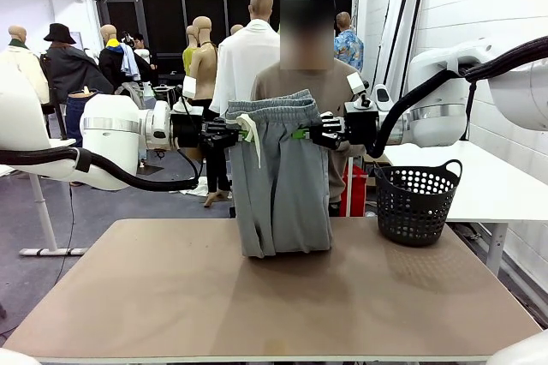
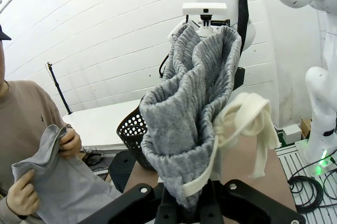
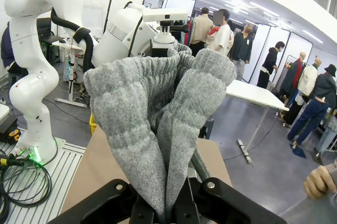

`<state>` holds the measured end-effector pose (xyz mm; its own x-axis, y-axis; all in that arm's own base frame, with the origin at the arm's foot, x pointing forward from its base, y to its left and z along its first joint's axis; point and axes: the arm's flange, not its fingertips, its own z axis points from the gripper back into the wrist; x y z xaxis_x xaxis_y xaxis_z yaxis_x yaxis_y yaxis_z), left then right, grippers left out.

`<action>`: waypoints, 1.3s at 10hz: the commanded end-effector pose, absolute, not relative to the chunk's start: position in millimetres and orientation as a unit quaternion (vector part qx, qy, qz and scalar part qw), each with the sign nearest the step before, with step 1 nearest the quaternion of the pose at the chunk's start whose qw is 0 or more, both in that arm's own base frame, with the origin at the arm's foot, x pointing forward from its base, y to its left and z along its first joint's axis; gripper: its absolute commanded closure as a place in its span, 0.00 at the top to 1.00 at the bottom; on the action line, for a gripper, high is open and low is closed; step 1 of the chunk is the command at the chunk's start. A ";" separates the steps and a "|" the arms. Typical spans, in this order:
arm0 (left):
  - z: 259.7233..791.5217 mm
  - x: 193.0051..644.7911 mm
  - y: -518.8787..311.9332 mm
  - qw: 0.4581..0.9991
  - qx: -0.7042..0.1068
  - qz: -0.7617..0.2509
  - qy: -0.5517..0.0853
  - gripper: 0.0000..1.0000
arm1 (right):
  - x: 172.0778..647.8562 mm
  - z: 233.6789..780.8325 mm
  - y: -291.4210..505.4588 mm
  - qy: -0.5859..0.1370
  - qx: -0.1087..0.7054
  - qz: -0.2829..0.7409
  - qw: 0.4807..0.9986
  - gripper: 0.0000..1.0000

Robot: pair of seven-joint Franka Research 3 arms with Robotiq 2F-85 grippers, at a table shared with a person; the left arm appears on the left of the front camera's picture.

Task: Fold the training pants.
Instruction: Release the ends of the Training pants and then grab the overlapped ends.

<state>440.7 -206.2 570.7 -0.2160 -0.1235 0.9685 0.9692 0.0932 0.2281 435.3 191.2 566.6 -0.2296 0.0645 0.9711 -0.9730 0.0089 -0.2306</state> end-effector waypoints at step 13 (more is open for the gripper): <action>571.4 438.8 -206.7 0.493 -0.388 -0.547 -0.553 0.00 | 435.0 569.1 191.7 -0.545 0.419 0.565 0.456 0.00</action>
<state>440.7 -206.2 570.7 -0.2160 -0.1235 0.9686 0.9692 0.0932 0.2280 435.3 191.2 566.6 -0.2296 0.0645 0.9711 -0.9730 0.0089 -0.2307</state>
